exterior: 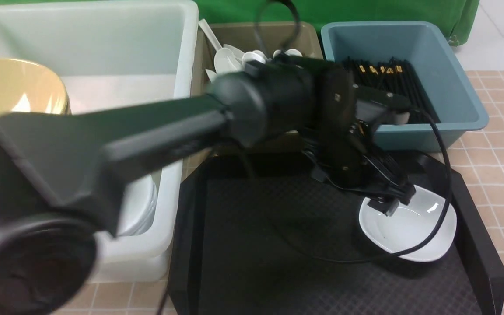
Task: On brown table put chopsticks spoon bowls plates into blue grey white boxes.
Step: 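Grasp the small white bowl on the black tray by its rim with the left gripper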
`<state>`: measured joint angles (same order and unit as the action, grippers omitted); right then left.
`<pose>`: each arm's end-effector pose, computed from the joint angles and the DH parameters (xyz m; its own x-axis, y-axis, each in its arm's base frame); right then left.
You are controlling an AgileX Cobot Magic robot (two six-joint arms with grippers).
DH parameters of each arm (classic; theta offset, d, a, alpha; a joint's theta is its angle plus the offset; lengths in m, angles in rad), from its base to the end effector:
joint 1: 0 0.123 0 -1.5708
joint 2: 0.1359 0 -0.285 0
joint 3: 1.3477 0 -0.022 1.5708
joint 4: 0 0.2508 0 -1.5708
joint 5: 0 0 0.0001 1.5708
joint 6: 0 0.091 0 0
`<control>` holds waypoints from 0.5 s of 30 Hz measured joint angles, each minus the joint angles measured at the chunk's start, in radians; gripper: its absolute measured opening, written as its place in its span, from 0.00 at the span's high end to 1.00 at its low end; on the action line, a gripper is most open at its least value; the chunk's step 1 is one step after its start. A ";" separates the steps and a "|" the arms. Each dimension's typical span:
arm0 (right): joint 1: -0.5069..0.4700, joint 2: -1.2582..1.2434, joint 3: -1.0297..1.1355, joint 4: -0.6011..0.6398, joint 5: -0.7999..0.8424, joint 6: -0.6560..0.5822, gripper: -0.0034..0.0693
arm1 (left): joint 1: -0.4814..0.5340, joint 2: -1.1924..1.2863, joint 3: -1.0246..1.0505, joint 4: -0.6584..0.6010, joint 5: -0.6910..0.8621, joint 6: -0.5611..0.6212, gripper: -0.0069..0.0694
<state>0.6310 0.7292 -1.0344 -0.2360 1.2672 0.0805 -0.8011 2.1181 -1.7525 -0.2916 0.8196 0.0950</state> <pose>0.0894 0.0401 0.3885 -0.6194 -0.4420 -0.6488 -0.4531 0.8762 -0.1644 0.3128 -0.3503 0.2179 -0.6915 0.5635 -0.4520 0.7016 0.6729 -0.2346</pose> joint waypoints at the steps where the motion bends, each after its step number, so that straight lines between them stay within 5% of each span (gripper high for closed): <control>1: 0.000 -0.010 0.007 0.002 0.001 0.002 0.89 | 0.000 0.031 -0.023 0.004 0.000 0.000 0.23; 9: 0.000 -0.024 0.071 0.016 -0.001 0.004 0.89 | -0.002 0.171 -0.123 -0.001 -0.014 0.001 0.30; 13: 0.000 -0.024 0.084 0.017 -0.001 0.003 0.89 | -0.014 0.178 -0.128 -0.002 -0.026 0.005 0.53; 15: 0.000 -0.024 0.086 0.018 -0.010 -0.002 0.89 | -0.016 0.178 -0.135 -0.004 -0.017 0.014 0.78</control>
<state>0.6310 0.7056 -0.9479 -0.2179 1.2571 0.0785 -0.8174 2.2959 -1.8872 -0.2955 0.8025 0.1087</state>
